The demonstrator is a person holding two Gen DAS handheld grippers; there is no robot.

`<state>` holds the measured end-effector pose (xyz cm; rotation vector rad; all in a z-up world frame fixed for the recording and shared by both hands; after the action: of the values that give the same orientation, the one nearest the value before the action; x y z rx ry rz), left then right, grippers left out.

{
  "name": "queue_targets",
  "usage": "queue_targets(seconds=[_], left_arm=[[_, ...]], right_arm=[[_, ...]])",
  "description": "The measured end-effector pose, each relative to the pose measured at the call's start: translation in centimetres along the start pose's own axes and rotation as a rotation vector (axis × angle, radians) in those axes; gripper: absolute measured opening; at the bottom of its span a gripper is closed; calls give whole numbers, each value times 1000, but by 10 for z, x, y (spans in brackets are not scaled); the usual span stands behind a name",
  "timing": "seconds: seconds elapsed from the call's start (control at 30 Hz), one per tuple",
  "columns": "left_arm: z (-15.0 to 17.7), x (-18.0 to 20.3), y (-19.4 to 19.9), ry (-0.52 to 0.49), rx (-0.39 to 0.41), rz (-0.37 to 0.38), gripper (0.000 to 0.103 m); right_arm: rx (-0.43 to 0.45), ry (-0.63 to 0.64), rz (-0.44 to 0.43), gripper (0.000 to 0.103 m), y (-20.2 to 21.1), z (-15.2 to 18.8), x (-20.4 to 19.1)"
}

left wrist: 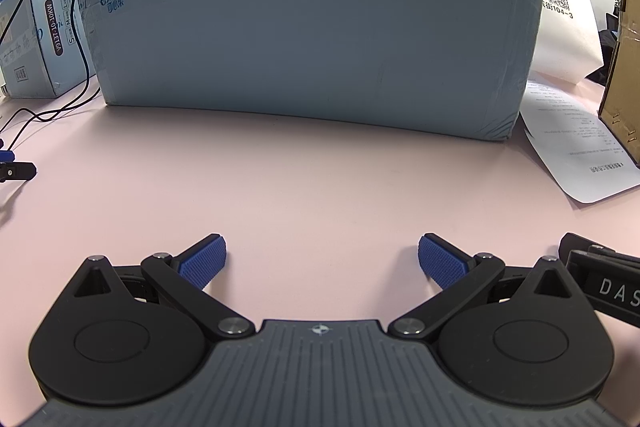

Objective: Fold clothes

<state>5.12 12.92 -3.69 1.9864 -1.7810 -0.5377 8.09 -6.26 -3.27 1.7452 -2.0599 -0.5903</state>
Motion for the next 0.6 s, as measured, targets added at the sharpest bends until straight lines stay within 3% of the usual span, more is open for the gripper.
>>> queue_targets(seconds=[0.6], left_arm=[[0,-2,0,2,0,2,103]], right_arm=[[0,0,0,103,0,1,0]])
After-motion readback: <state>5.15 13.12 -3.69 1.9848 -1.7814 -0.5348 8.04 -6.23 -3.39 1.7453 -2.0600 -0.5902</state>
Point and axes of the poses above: each gripper's, at about its wrist camera, not at the fingertips, and y roughly against the way its jaws point, x to its right, z to its underside, the point moved 5 cm from there along -y, roughly the way its jaws point, and after that the axes turned 5 degrees about x, right-handed, at the moved point
